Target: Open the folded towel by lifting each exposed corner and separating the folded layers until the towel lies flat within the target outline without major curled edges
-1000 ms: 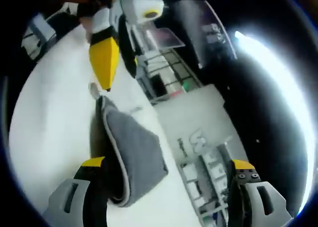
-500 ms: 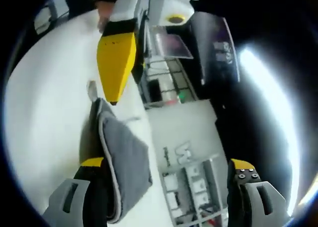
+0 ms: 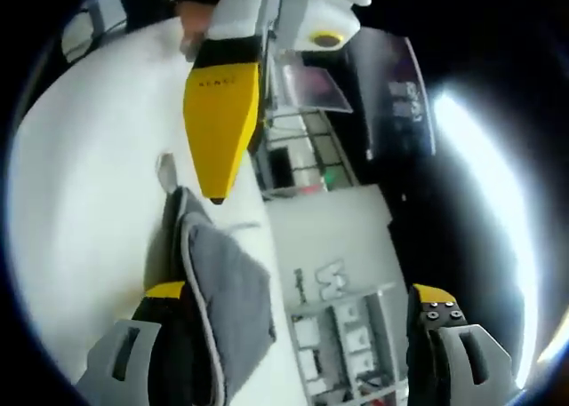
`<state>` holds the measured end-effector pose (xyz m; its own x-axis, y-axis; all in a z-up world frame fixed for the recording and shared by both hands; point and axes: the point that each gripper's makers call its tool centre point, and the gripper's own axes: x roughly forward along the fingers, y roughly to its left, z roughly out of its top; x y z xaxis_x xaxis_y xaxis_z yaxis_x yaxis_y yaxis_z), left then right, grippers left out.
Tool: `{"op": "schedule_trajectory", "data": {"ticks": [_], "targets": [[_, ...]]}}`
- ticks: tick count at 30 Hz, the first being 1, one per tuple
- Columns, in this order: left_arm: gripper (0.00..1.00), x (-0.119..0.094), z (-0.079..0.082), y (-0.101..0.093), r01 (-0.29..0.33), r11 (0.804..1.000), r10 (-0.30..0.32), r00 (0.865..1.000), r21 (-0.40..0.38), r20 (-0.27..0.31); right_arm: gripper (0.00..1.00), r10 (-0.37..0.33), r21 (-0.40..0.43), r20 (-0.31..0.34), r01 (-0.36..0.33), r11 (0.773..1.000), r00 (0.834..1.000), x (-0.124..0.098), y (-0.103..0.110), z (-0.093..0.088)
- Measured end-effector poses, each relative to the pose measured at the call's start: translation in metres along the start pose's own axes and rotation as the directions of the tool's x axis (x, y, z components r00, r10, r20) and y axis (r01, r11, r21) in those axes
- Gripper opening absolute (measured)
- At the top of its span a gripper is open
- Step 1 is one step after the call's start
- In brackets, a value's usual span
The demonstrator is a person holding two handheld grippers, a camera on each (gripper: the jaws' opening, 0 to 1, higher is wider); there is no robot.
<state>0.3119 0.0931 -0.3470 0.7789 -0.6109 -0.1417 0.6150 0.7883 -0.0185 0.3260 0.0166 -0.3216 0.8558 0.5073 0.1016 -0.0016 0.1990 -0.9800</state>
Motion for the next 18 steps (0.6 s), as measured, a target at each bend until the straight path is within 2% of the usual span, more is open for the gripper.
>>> {"op": "schedule_trajectory", "data": {"ticks": [4,13,18], "targets": [[1.0,-0.001,-0.002,0.001,-0.002,1.0,0.002,1.0,-0.004,-0.004,1.0,-0.02,0.012,-0.002,0.02,1.0,1.0,0.005,-0.001,0.002],[1.0,-0.002,0.0,0.004,-0.005,1.0,0.005,1.0,-0.016,0.001,0.97,-0.008,0.03,0.037,0.007,1.0,0.999,0.011,0.007,0.017],[1.0,-0.003,0.001,0.006,-0.002,1.0,0.002,1.0,-0.028,0.003,0.88,-0.002,0.046,0.032,0.0,0.999,0.999,0.013,0.009,0.016]]}}
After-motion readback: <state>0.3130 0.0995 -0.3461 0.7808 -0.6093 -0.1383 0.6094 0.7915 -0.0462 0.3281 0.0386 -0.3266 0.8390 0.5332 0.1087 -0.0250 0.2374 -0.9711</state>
